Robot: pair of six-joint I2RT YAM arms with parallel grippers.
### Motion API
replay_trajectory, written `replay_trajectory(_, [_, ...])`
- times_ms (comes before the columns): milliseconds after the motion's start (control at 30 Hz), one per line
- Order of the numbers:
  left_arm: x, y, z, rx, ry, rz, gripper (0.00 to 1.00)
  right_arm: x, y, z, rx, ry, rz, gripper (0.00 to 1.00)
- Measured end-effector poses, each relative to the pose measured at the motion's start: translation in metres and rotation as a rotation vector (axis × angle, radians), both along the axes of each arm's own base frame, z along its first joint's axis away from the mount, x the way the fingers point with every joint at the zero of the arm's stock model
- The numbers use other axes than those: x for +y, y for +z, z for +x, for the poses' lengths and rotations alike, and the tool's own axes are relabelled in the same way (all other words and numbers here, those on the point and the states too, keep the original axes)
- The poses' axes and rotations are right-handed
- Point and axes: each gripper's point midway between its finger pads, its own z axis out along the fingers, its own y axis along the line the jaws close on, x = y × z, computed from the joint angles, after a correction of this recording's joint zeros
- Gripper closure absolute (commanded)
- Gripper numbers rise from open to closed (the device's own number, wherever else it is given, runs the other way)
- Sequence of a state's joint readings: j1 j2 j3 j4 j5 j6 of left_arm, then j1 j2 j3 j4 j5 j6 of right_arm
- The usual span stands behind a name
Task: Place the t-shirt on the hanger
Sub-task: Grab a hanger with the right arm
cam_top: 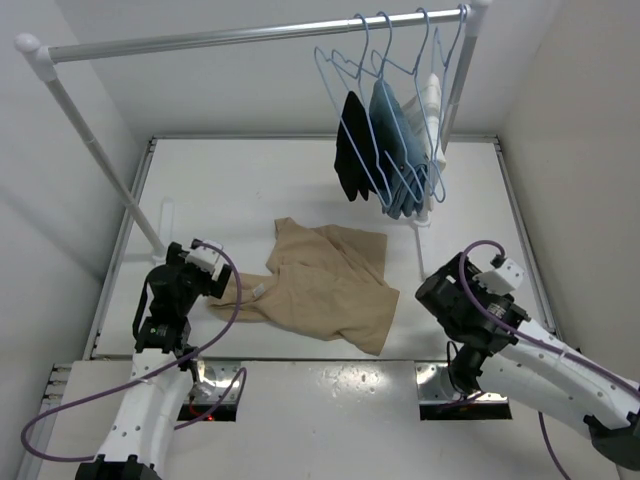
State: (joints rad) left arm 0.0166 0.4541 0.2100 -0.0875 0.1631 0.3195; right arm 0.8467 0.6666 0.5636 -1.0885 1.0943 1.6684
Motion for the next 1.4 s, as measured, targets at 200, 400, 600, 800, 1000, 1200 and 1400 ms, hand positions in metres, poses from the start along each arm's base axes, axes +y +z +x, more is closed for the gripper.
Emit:
replay_trajectory(200, [-0.007, -0.002, -0.003, 0.014, -0.075, 0.042, 0.0, 0.048, -0.009, 0.01, 0.06, 0.307, 0.005, 0.0])
replay_trajectory(400, [-0.024, 0.002, -0.006, 0.003, -0.2, 0.062, 0.0, 0.125, -0.029, 0.012, 0.117, 0.762, 0.013, 0.0])
replay_trajectory(600, [-0.033, -0.002, -0.01, 0.014, -0.268, 0.075, 0.0, 0.178, -0.079, 0.001, 0.341, 1.081, -0.05, 0.0])
replay_trajectory(800, [-0.035, -0.004, -0.012, 0.022, -0.285, 0.081, 0.0, 0.235, -0.104, -0.01, 0.539, 1.383, -0.121, 0.0])
replay_trajectory(1000, [-0.034, -0.005, -0.012, 0.023, -0.284, 0.088, 0.0, 0.29, -0.085, -0.013, 0.504, 1.615, -0.192, 0.0])
replay_trajectory(1200, [-0.03, -0.004, -0.01, 0.022, -0.254, 0.084, 0.0, 0.335, -0.036, -0.021, 0.412, 1.797, -0.207, 0.05])
replay_trajectory(1400, [-0.015, 0.008, 0.0, -0.022, -0.139, 0.068, 0.0, 0.379, 0.058, -0.016, 0.181, 1.901, -0.172, 0.23])
